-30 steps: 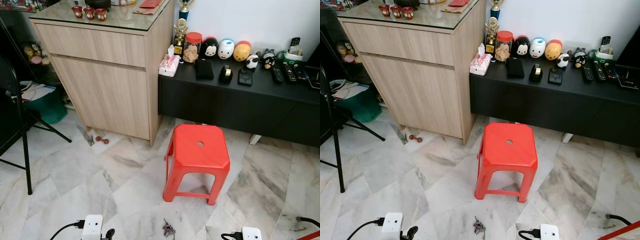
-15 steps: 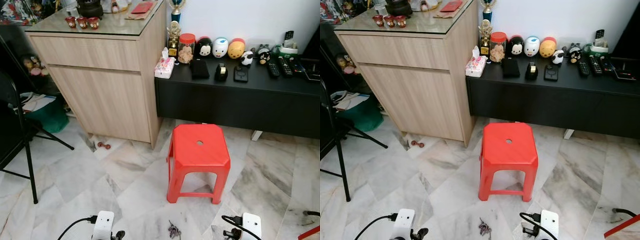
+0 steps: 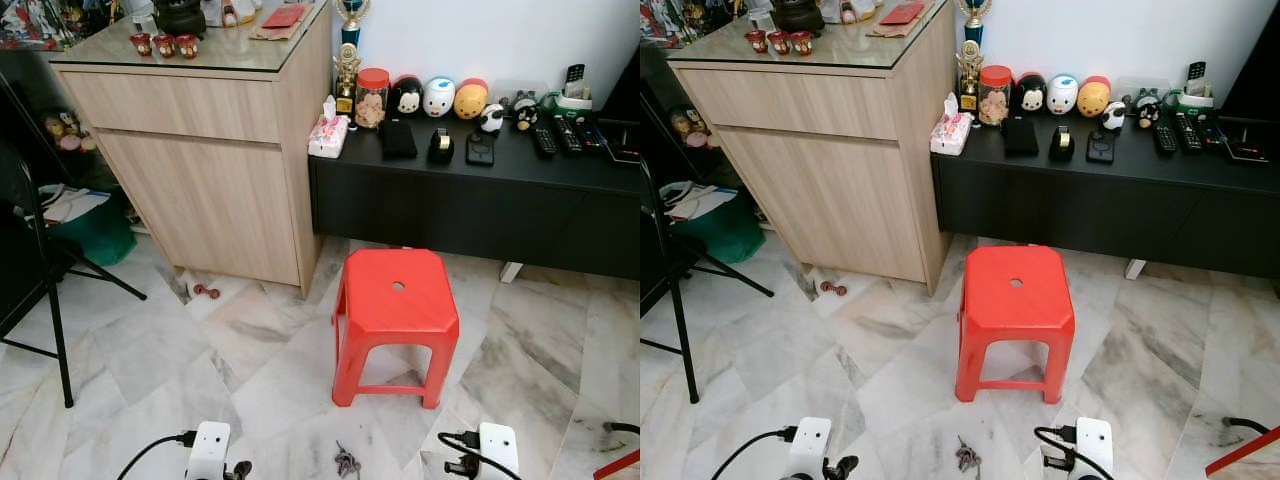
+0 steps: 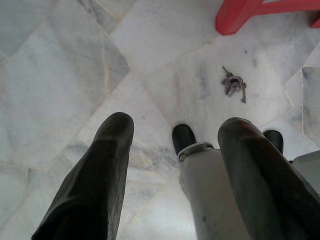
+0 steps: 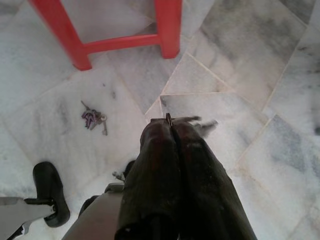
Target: Hang keys on a hook
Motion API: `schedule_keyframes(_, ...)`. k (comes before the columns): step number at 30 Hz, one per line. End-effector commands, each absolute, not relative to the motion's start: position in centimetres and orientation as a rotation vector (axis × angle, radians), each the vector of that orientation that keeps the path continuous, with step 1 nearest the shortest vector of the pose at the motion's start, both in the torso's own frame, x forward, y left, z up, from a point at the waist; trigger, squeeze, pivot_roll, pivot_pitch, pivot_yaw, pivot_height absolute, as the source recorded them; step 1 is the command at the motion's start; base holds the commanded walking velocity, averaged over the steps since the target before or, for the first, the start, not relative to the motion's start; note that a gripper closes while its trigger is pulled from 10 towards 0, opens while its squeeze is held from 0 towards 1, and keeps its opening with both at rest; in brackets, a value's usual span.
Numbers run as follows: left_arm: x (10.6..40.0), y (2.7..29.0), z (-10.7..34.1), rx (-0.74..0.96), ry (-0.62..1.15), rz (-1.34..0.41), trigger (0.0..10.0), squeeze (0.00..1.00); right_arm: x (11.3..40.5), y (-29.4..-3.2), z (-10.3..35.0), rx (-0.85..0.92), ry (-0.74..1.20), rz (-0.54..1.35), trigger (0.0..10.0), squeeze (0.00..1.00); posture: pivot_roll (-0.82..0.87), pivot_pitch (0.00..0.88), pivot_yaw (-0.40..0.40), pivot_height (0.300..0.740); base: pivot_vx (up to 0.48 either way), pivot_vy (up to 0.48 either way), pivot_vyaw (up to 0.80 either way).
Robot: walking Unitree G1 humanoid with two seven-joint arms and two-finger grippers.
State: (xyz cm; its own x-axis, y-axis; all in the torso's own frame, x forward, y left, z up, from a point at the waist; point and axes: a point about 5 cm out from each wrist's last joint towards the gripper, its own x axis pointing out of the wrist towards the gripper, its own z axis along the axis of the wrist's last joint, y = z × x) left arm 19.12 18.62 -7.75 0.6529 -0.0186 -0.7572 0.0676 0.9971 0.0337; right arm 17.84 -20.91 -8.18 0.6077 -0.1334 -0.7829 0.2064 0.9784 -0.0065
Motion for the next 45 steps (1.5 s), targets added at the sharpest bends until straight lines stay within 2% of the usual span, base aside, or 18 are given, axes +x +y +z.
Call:
schedule_keyframes(1, 18.6, 18.6, -8.1, 0.066, 0.887, -0.048, 10.0, 0.00, 17.5, -21.1, -8.3, 0.083, 0.911, -0.203, 10.0, 0.00, -0.01, 0.059, -0.006, 0.740, 0.000, 0.000, 0.00)
schedule_keyframes(12, 18.2, 18.8, -8.2, 0.059, 0.903, -0.040, 10.0, 0.00, 17.2, -21.1, -8.5, 0.117, 0.929, -0.239, 10.0, 0.00, -0.01, 0.063, -0.003, 0.740, 0.000, -0.152, 0.00)
schedule_keyframes(37, 17.4, 19.0, -8.6, 0.062, 0.937, -0.036, 10.0, 0.00, 17.1, -20.9, -8.6, 0.098, 0.955, -0.208, 10.0, 0.00, -0.02, 0.065, -0.009, 0.740, 0.000, 0.000, -0.73)
schedule_keyframes(45, 17.3, 18.9, -8.7, 0.062, 0.939, -0.038, 10.0, 0.00, 17.1, -21.0, -8.6, 0.105, 0.940, -0.227, 10.0, 0.00, -0.02, 0.067, -0.011, 0.740, 0.000, -0.433, -0.11)
